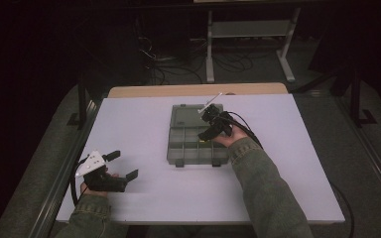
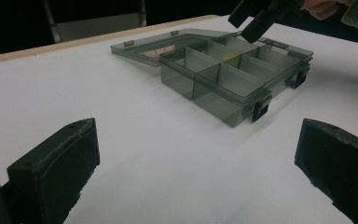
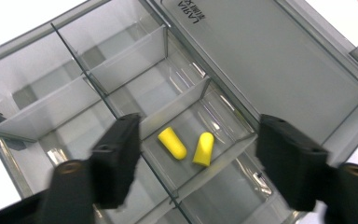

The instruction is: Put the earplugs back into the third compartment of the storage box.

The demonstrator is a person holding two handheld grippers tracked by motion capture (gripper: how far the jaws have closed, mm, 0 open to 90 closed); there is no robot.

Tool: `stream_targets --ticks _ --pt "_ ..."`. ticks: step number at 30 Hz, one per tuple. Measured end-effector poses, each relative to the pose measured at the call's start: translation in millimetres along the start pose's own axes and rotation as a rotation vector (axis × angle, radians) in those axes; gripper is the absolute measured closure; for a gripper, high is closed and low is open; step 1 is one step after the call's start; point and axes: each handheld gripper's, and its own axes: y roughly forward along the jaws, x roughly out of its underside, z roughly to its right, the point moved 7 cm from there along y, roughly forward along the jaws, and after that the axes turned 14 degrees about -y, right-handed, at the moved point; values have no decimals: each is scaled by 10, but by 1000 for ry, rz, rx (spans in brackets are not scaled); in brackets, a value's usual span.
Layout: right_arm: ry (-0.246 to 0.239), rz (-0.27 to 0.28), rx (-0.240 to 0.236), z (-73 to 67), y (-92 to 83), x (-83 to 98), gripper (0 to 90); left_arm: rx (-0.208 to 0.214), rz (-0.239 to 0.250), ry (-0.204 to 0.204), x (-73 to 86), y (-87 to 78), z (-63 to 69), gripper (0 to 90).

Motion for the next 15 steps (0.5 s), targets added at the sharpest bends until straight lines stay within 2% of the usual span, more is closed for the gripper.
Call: stream_targets --ticks 3,5,8,15 --pt "13 10 8 0 -37 17 128 0 2 -1 -1 -1 1 0" --pt "20 28 7 3 -66 30 116 -1 1 -1 -1 -1 -1 0" --pt "31 38 -2 -3 -92 63 17 -1 1 -1 0 -1 -1 0" --pt "41 72 -8 -15 -160 135 0 -3 0 -3 0 0 -5 0"
